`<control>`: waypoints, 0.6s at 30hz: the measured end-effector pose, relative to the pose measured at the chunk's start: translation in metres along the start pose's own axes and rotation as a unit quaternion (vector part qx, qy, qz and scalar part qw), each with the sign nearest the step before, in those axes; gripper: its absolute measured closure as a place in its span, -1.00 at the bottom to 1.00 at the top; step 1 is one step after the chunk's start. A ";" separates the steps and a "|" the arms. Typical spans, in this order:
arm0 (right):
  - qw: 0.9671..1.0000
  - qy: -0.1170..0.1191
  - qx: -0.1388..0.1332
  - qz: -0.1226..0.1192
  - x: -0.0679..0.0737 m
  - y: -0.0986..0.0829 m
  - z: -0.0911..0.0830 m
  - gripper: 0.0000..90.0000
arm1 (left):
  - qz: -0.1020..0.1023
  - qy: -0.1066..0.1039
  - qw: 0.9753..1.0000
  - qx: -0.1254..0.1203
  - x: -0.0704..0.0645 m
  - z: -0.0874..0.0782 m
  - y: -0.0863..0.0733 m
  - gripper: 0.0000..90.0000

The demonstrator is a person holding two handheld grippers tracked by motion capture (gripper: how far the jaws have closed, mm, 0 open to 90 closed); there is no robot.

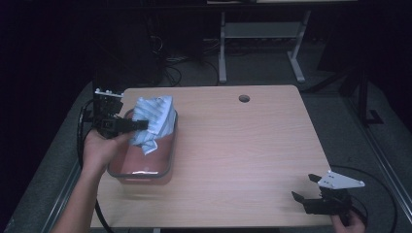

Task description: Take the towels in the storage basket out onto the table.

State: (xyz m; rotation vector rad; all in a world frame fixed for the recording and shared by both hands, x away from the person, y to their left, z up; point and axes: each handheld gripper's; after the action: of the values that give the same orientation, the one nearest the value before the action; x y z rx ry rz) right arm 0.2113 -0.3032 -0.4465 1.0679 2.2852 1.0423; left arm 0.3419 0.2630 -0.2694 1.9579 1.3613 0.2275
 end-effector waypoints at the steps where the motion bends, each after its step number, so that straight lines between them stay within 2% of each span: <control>1: 1.000 0.001 0.000 -0.001 0.000 0.000 0.000 -0.69 | 0.001 -0.001 1.000 0.000 -0.001 0.000 0.001 0.43; 8: 1.000 -0.001 -0.001 -0.001 0.000 0.000 -0.001 -0.69 | 0.006 -0.011 1.000 -0.008 -0.012 0.004 0.005 0.43; 11: 1.000 -0.003 -0.001 0.000 -0.001 0.000 -0.001 -0.69 | 0.015 -0.022 1.000 -0.010 -0.022 0.010 0.009 0.43; 18: 1.000 -0.002 0.000 -0.002 0.001 0.000 -0.001 -0.69 | 0.023 -0.028 0.999 -0.009 -0.033 0.019 0.014 0.43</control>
State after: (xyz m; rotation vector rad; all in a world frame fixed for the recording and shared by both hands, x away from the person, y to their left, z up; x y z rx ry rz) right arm 0.2103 -0.3027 -0.4458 1.0640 2.2823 1.0374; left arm 0.3480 0.2228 -0.2660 1.9684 1.2753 0.2043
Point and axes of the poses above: each handheld gripper's, and its own axes: z roughly forward along the jaws, y roughly out of its top, x roughly to its left, and after that the axes turned 2 degrees about -z, right-handed
